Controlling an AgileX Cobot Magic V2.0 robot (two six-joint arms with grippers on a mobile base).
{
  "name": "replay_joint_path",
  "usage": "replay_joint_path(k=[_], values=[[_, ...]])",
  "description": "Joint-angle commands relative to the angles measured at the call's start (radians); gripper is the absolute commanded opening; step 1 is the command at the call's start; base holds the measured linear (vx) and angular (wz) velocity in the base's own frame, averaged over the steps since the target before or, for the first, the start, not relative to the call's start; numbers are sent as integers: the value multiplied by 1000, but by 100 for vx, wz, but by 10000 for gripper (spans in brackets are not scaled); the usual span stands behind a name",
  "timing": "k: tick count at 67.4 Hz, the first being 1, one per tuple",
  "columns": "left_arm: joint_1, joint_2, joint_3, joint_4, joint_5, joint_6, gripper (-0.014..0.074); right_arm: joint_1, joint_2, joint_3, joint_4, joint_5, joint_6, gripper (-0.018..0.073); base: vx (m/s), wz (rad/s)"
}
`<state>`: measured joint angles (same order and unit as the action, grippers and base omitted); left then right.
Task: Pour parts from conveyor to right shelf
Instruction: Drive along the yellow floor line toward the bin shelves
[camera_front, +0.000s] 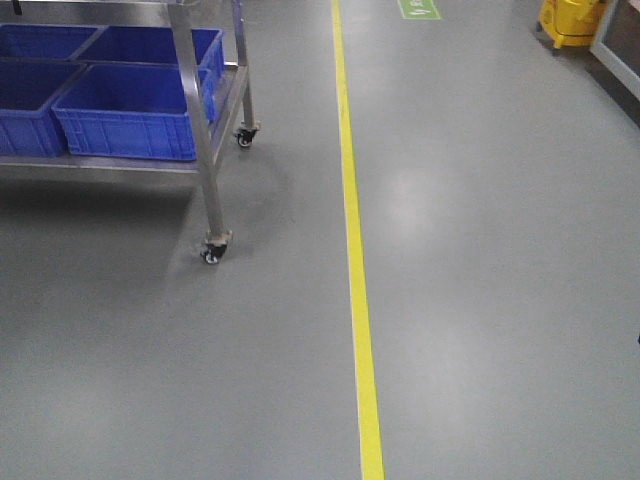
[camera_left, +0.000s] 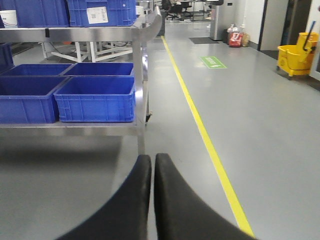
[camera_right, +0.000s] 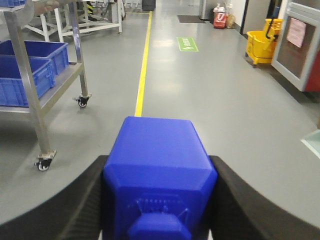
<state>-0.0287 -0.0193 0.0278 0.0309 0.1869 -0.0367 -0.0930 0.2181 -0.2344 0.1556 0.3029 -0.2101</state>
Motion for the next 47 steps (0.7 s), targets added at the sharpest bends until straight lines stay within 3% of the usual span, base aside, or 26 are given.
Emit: replay_joint_path(k=[1,47], values=[[-5,-5,-19,-1,-71,-7,-6,-1,10,-30,0,-80,-9,-5,71,19],[-5,-5,-19,-1,-71,-7,-6,-1,10,-30,0,-80,-9,-5,62,19]])
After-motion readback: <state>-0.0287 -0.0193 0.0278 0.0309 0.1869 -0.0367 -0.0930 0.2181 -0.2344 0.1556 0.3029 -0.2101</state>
